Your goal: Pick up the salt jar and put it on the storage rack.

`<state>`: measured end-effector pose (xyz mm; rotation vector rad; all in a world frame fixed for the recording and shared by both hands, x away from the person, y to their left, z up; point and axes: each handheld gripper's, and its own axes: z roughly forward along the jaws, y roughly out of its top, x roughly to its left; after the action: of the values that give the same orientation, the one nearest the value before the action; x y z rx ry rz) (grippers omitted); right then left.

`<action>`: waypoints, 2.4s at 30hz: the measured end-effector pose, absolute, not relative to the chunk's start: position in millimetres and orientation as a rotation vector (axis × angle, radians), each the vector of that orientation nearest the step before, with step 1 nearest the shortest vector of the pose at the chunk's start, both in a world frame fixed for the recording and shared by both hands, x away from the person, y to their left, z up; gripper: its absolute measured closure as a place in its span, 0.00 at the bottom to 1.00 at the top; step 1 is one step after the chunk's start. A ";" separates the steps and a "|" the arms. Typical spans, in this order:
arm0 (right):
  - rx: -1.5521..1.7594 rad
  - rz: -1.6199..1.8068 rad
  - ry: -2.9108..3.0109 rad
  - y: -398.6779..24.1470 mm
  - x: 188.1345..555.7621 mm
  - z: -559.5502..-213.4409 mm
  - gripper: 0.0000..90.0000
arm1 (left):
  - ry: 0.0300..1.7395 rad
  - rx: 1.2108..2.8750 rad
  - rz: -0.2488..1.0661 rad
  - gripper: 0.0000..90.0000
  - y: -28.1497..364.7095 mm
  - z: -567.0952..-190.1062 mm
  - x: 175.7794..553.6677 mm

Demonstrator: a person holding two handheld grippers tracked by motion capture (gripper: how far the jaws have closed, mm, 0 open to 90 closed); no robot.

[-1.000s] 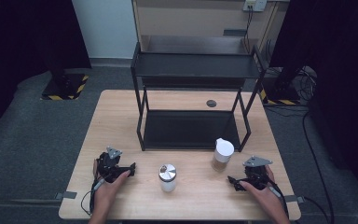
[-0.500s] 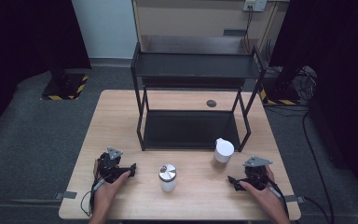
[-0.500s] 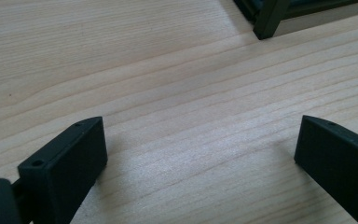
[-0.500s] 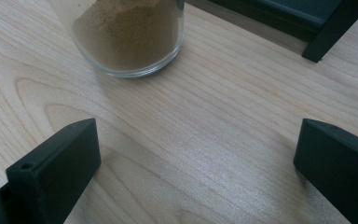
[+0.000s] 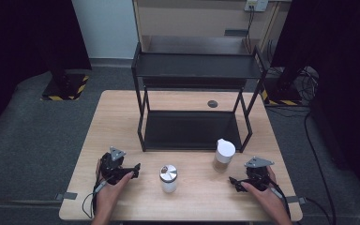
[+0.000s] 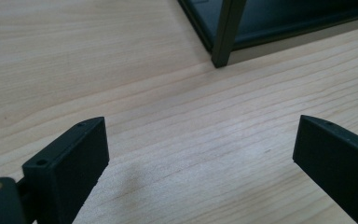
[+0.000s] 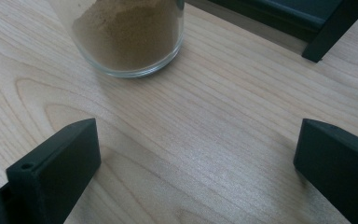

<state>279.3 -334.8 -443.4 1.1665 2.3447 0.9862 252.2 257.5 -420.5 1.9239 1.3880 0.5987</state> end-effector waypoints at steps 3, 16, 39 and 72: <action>1.166 0.986 2.345 -334.8 279.4 -443.4 0.01 | 1.381 1.914 0.603 0.03 257.6 -415.9 249.0; 1.167 0.986 2.345 -334.8 279.4 -443.4 0.01 | 1.317 1.857 0.618 0.03 256.9 -387.7 230.6; 1.166 0.986 2.345 -334.8 279.4 -443.4 0.01 | 1.160 1.832 0.605 0.03 230.4 -345.9 205.7; 1.166 0.987 2.345 -334.9 279.4 -443.4 0.01 | 0.993 1.950 0.575 0.03 176.3 -356.3 199.0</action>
<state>279.4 -334.9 -443.4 1.1659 2.3449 0.9866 199.0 176.3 -356.3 1.9504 0.9929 0.5754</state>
